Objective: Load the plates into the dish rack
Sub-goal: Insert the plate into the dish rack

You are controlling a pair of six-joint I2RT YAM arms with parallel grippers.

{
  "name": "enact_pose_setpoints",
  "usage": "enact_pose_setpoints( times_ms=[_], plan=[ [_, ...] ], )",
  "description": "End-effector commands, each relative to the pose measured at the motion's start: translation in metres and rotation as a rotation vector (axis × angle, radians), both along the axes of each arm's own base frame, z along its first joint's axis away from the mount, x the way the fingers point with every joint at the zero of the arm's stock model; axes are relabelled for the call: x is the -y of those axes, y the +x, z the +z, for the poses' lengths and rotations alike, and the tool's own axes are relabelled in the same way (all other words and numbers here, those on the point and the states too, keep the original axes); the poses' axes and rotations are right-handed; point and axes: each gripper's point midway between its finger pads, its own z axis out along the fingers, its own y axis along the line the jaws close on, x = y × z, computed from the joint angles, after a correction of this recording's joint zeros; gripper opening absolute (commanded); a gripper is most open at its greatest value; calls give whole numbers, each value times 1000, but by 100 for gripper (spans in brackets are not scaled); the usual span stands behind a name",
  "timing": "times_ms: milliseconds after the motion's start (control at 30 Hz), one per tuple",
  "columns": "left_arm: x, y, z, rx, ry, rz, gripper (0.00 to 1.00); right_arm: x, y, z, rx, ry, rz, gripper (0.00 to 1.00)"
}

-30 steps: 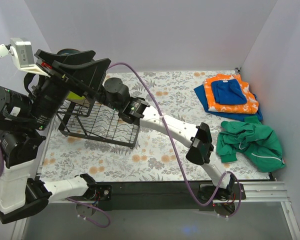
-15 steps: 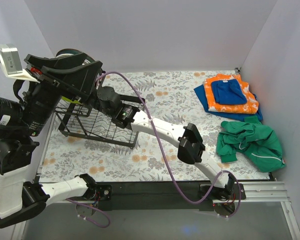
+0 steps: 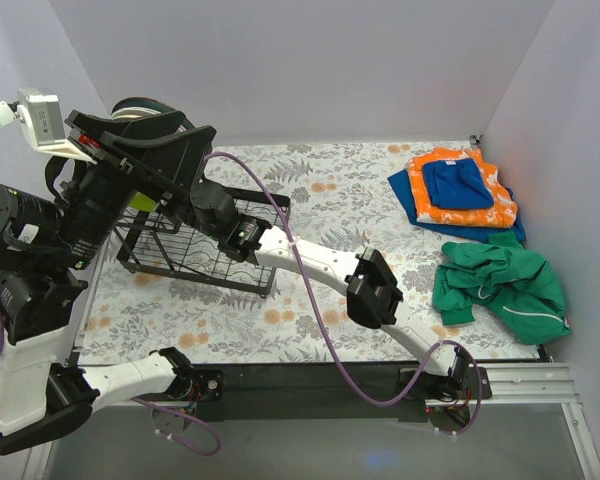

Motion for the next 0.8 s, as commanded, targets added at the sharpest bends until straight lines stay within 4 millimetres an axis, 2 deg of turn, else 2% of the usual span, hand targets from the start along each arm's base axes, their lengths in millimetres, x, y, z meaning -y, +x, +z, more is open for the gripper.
enact_pose_setpoints(
  times_ms=[0, 433, 667, 700, 767],
  plan=[
    [-4, 0, 0, -5, -13, 12, 70, 4, -1, 53, 77, 145, -17, 7],
    [-3, 0, 1, -9, -21, 9, 70, 0, 2, 39, 77, 132, -16, 13],
    [-2, 1, 1, -9, -19, 6, 70, 0, 3, 37, 79, 128, -15, 25],
    [-2, 1, 2, -6, -20, 7, 70, 0, 3, 38, 80, 131, -17, 31],
    [-1, 1, 3, -6, -20, 5, 70, 1, 3, 40, 84, 133, -17, 35]
  ],
)
